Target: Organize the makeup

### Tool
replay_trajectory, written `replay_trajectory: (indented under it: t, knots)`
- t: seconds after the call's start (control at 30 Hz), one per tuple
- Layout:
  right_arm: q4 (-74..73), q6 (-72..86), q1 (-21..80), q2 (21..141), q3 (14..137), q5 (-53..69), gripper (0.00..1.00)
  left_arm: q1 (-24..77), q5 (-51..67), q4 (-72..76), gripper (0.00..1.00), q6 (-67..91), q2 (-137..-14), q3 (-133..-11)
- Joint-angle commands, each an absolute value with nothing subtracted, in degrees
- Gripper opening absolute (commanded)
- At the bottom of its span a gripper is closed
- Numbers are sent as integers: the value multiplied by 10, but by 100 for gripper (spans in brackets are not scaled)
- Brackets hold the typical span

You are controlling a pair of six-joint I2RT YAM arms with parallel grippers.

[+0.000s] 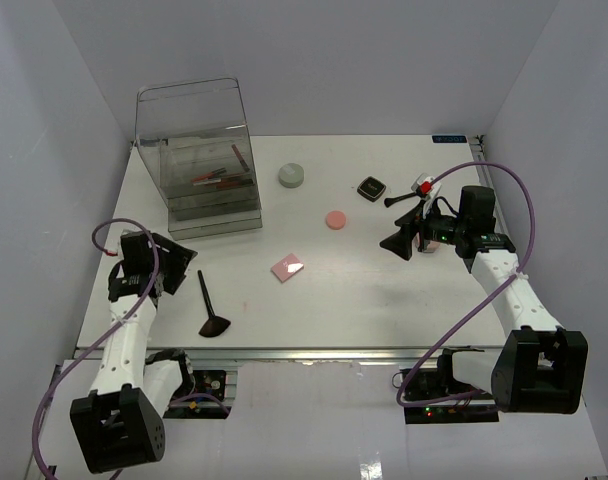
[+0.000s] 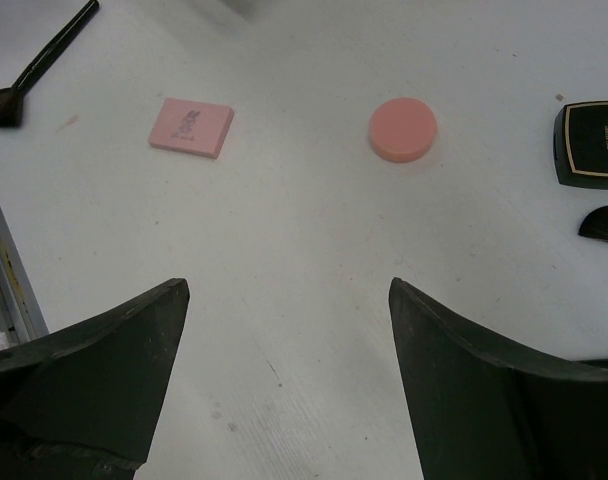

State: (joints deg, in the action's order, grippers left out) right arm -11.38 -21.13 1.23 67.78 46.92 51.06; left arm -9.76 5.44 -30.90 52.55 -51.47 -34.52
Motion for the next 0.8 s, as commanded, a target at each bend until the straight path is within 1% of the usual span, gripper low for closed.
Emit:
replay_trajectory:
  t: [0.0, 0.07, 0.17, 0.4, 0.47, 0.67, 0.77]
  knots:
    - [-99, -202, 10, 655, 477, 512, 88, -65, 16, -392, 74, 512, -534, -329]
    - [-99, -202, 10, 653, 477, 514, 88, -41, 6, -402, 74, 509, -557, -332]
    - [-101, -203, 10, 651, 479, 516, 89, 18, -48, -419, 75, 499, -594, -355]
    - [-105, -205, 7, 649, 482, 520, 89, 90, -106, -433, 74, 501, -669, -368]
    - [-105, -205, 7, 646, 482, 522, 89, 100, -123, -433, 71, 496, -687, -364]
    - [-107, -205, 7, 642, 483, 527, 89, 117, -157, -432, 55, 487, -732, -374]
    - [-107, -205, 7, 639, 483, 529, 89, 130, -165, -432, 53, 493, -755, -375]
